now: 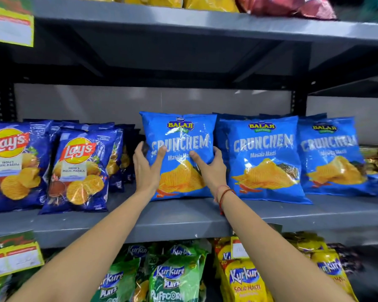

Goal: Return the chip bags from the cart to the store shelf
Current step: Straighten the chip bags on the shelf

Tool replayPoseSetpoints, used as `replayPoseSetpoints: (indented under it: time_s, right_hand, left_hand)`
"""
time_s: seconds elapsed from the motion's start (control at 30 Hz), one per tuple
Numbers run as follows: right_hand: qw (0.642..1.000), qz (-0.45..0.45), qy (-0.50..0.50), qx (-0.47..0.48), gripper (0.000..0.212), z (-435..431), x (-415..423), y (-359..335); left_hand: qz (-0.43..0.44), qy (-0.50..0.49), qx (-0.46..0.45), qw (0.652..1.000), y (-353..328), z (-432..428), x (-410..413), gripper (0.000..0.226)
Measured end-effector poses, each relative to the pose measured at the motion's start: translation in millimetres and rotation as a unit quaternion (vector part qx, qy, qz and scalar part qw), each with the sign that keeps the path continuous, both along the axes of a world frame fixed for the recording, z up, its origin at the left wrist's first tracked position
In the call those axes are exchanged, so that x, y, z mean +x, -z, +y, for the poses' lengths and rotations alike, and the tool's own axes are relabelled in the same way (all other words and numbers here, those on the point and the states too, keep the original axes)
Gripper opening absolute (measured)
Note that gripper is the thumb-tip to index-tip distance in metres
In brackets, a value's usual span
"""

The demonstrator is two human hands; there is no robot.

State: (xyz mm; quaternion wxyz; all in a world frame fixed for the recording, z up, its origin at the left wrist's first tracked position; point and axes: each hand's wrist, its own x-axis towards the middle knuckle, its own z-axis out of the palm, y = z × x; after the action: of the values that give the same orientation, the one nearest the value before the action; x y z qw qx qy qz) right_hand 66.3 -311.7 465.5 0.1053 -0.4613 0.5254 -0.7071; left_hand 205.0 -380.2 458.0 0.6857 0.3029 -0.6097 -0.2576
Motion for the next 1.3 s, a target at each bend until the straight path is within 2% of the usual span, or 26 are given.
replayPoseSetpoints:
  time_s: [0.07, 0.17, 0.23, 0.3, 0.37, 0.43, 0.53, 0.6, 0.67, 0.77, 0.87, 0.97, 1.03, 1.2, 1.3]
  right_hand:
    - [0.998, 0.045, 0.045, -0.022, 0.081, 7, 2, -1]
    - [0.981, 0.148, 0.108, -0.068, 0.076, 24, 12, 0]
    - [0.962, 0.202, 0.153, -0.103, 0.068, 40, 7, -2]
    - [0.946, 0.220, 0.200, -0.130, 0.061, 55, -11, -7]
    - [0.933, 0.216, 0.251, -0.141, 0.056, 68, -33, -12]
    - [0.919, 0.195, 0.317, -0.128, 0.055, 80, -64, -13]
    - [0.912, 0.136, 0.381, -0.071, 0.063, 89, -111, -15]
    - [0.936, 0.078, 0.343, -0.011, 0.072, 90, -139, -14]
    - [0.967, 0.014, 0.254, 0.034, 0.079, 88, -160, -14]
    - [0.985, -0.045, 0.160, 0.046, 0.079, 81, -178, -15]
    - [0.991, -0.051, 0.126, 0.020, 0.077, 74, -186, -18]
    - [0.995, -0.063, 0.061, -0.042, 0.052, 69, -189, -18]
    - [0.995, -0.070, 0.040, -0.065, 0.046, 65, -189, -14]
    - [0.993, -0.075, 0.060, -0.071, 0.052, 59, -186, -5]
    - [0.990, -0.051, 0.115, -0.064, 0.061, 70, -180, -5]
  left_hand:
    - [-0.011, -0.059, -0.049, 0.997, -3, 9, -1, 0.073]
    - [-0.043, -0.148, -0.169, 0.973, -11, 27, -4, 0.066]
    - [-0.072, -0.151, -0.242, 0.956, -18, 43, -17, 0.059]
    - [-0.120, -0.097, -0.288, 0.945, -22, 60, -40, 0.053]
    - [-0.169, -0.032, -0.291, 0.941, -21, 74, -65, 0.053]
    - [-0.193, 0.028, -0.257, 0.947, -18, 86, -93, 0.056]
    - [-0.194, 0.103, -0.131, 0.967, -12, 93, -129, 0.070]
    - [-0.176, 0.172, 0.001, 0.969, -13, 93, -148, 0.081]
    - [-0.143, 0.227, 0.108, 0.957, -17, 90, -161, 0.087]
    - [-0.078, 0.255, 0.184, 0.946, -19, 83, -170, 0.091]
    - [-0.029, 0.246, 0.152, 0.957, -15, 80, -177, 0.086]
    - [-0.012, 0.212, 0.095, 0.973, -7, 81, -184, 0.089]
    - [-0.012, 0.189, 0.075, 0.979, -3, 81, -185, 0.093]
    - [-0.042, 0.144, 0.048, 0.988, 2, 82, -183, 0.098]
    - [-0.089, 0.084, 0.001, 0.993, 4, 90, -179, 0.101]
